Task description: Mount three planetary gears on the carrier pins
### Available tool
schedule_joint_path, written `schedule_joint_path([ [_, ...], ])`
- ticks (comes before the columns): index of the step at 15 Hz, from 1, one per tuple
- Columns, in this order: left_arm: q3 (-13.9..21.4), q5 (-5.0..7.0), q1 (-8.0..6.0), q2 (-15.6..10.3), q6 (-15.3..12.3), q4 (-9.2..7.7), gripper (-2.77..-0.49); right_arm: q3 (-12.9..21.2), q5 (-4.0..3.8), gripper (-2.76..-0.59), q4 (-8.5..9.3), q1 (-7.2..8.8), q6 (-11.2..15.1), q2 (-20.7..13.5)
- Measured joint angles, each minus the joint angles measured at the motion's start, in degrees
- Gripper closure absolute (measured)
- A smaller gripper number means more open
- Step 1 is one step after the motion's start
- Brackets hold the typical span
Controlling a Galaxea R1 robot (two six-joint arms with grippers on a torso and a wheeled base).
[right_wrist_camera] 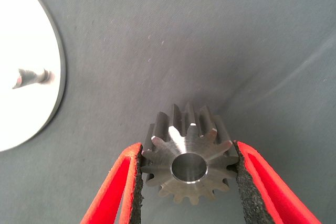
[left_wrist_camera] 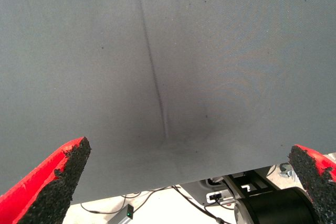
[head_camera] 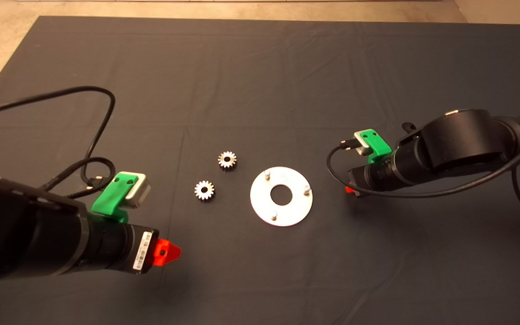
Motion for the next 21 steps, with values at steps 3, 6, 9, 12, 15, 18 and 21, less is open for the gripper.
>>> schedule_joint_path([
  [3,0.00,0.01,-0.01,0.02,0.00,0.00,-2.75,0.16,-0.01,-1.03,0.55,0.69,0.16,2.10],
  [6,0.00,0.01,0.00,0.02,-0.02,0.00,-2.75,0.30,0.21,-1.03,0.61,1.25,0.16,4.28],
  [9,0.00,0.00,0.00,0.18,-0.02,0.00,-2.75,0.30,0.00,-1.03,0.69,1.24,0.17,6.10],
  [12,0.00,0.01,0.00,0.21,-0.02,0.01,-2.75,0.30,0.03,-1.03,0.72,1.27,0.17,8.56],
  [15,0.00,0.01,0.00,0.21,-0.02,0.02,-2.75,0.22,0.05,-1.02,0.72,1.27,0.17,10.20],
  [18,0.00,0.01,-0.01,0.20,-0.02,0.02,-2.75,-0.34,0.00,-1.02,0.74,1.27,0.16,10.97],
  [21,0.00,0.01,0.00,0.18,-0.02,0.02,-2.75,-0.48,0.00,-1.02,0.72,1.27,0.16,11.19],
])
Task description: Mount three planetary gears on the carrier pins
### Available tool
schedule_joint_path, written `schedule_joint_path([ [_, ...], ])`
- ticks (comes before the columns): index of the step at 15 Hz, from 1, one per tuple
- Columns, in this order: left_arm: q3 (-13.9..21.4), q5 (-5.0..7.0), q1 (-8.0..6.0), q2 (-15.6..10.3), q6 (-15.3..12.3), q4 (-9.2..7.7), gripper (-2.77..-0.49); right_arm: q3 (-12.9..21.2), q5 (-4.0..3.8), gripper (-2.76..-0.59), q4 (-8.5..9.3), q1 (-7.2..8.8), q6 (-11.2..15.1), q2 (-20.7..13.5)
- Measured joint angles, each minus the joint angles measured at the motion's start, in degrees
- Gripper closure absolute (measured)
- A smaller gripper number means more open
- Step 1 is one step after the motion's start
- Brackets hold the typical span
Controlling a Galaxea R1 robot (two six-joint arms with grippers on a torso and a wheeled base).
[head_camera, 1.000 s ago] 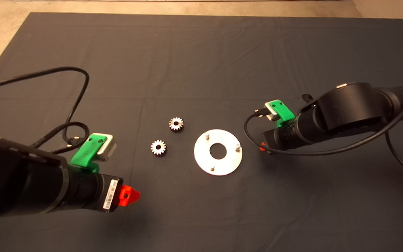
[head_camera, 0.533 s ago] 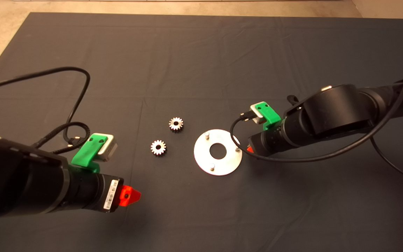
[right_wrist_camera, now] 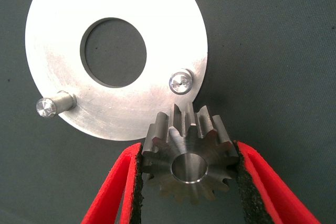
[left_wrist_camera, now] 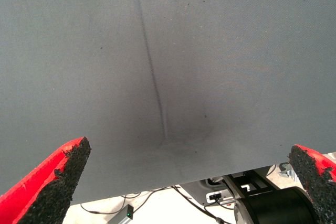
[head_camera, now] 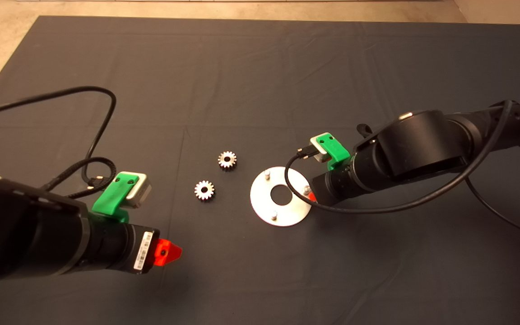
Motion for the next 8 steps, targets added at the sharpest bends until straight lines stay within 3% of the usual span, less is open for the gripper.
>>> schedule_joint_path([
  [8,0.00,0.00,0.00,0.00,0.00,0.00,-2.75,-0.13,0.00,-1.02,0.00,0.00,0.00,0.13],
])
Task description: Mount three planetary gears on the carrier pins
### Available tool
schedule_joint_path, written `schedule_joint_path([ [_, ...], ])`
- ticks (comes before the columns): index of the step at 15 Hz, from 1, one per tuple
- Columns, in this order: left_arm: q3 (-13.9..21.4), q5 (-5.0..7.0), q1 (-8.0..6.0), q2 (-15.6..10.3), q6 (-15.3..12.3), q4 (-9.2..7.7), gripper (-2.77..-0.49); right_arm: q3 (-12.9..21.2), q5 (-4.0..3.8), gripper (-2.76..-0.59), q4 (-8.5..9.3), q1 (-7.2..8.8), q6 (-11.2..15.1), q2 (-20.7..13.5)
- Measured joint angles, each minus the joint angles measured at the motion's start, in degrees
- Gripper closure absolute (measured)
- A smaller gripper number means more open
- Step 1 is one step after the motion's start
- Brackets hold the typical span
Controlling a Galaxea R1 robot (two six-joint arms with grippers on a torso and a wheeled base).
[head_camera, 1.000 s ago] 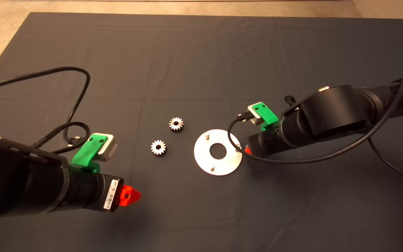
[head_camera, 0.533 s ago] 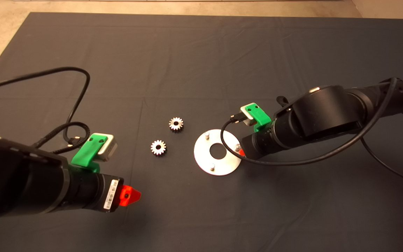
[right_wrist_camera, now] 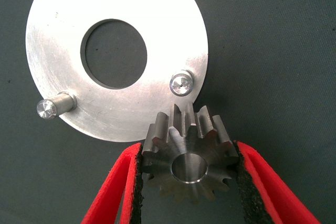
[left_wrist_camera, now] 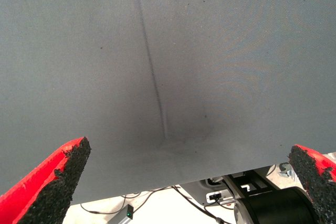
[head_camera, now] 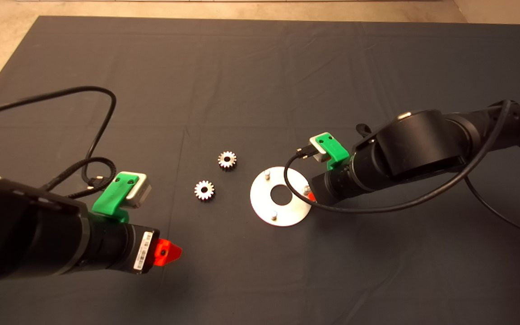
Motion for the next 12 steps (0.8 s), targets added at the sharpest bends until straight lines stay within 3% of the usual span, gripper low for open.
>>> schedule_joint_path([
  [12,0.00,0.00,0.00,-0.02,-0.05,0.00,-2.75,-1.49,-0.01,-1.02,-0.55,0.00,-0.05,1.50],
])
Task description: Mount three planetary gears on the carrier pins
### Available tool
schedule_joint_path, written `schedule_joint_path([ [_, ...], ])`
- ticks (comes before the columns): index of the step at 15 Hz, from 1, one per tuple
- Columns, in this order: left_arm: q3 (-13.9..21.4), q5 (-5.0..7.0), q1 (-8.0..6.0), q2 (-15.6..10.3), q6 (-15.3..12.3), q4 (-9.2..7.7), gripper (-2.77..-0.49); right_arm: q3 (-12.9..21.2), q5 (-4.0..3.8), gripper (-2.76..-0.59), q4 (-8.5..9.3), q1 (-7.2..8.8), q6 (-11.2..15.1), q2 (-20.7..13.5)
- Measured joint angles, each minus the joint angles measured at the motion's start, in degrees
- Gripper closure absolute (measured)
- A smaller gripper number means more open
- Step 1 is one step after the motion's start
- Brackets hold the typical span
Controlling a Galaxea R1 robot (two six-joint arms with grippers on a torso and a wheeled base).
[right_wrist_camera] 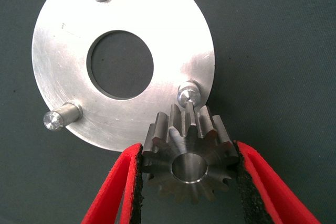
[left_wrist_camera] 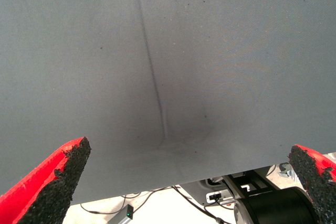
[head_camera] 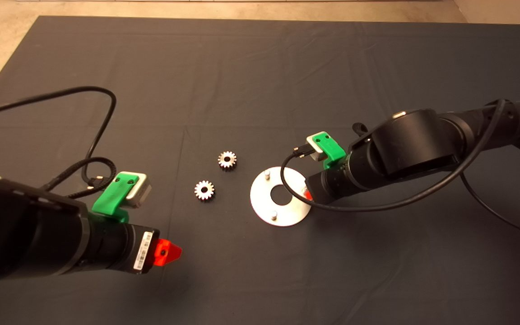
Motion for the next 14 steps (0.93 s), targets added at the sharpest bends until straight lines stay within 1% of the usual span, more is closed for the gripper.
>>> schedule_joint_path([
  [3,0.00,0.00,0.00,0.00,0.00,0.00,-2.75,-1.05,0.04,-1.02,-0.33,0.00,-0.02,0.82],
  [7,0.00,0.00,-0.01,0.02,0.00,0.01,-2.75,-3.63,0.01,-1.02,-0.61,-0.02,-0.16,1.82],
  [14,0.00,-0.01,0.00,0.00,-0.01,0.01,-2.75,-4.88,0.06,-1.02,-1.22,-0.05,-0.17,2.41],
])
